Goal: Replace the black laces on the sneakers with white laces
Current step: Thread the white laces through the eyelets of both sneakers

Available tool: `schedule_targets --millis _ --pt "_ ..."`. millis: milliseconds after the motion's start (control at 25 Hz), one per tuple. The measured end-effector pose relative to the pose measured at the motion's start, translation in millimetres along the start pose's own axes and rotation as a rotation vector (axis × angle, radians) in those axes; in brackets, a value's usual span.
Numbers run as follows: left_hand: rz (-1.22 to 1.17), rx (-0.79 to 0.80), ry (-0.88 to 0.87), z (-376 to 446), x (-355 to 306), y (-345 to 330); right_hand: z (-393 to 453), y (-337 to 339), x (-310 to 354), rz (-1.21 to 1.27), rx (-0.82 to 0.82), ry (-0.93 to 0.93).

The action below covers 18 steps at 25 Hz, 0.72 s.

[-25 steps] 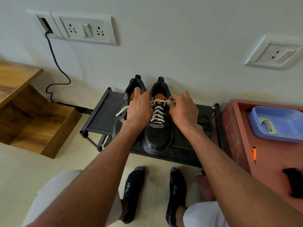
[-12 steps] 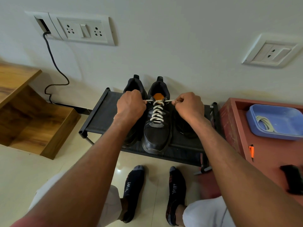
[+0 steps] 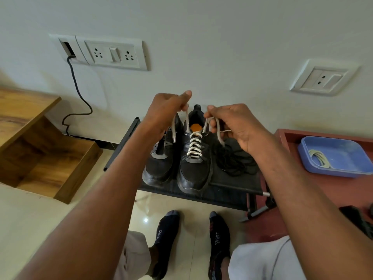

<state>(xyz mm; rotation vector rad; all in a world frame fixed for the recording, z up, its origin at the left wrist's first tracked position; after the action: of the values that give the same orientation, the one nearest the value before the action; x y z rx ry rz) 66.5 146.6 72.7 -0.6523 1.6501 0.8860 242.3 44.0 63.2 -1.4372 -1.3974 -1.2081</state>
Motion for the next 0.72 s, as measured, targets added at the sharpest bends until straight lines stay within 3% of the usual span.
schedule_targets --millis 160,320,480,720 --pt "-0.128 0.115 -0.145 -5 -42 -12 -13 4 37 -0.075 -0.073 0.089" --pt "-0.218 0.146 -0.288 -11 -71 -16 -17 8 65 -0.239 -0.311 0.265" --pt "-0.070 0.045 -0.429 -16 -80 -12 -10 0 61 0.227 -0.239 0.242" --pt "-0.222 -0.017 -0.363 -12 -63 -16 8 -16 51 0.475 -0.160 0.276"
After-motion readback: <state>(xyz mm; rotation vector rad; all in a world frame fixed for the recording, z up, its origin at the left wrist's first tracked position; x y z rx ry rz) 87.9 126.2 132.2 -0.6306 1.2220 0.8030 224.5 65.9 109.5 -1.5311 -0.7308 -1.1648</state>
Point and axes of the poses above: each hand's wrist, its own z-axis towards the middle knuckle, its own y-axis out of the back of the hand, x = y × z, the point moved 7 cm from there along z, towards the middle knuckle, and after that the axes turned 13 degrees about x, right-handed, at the moved point
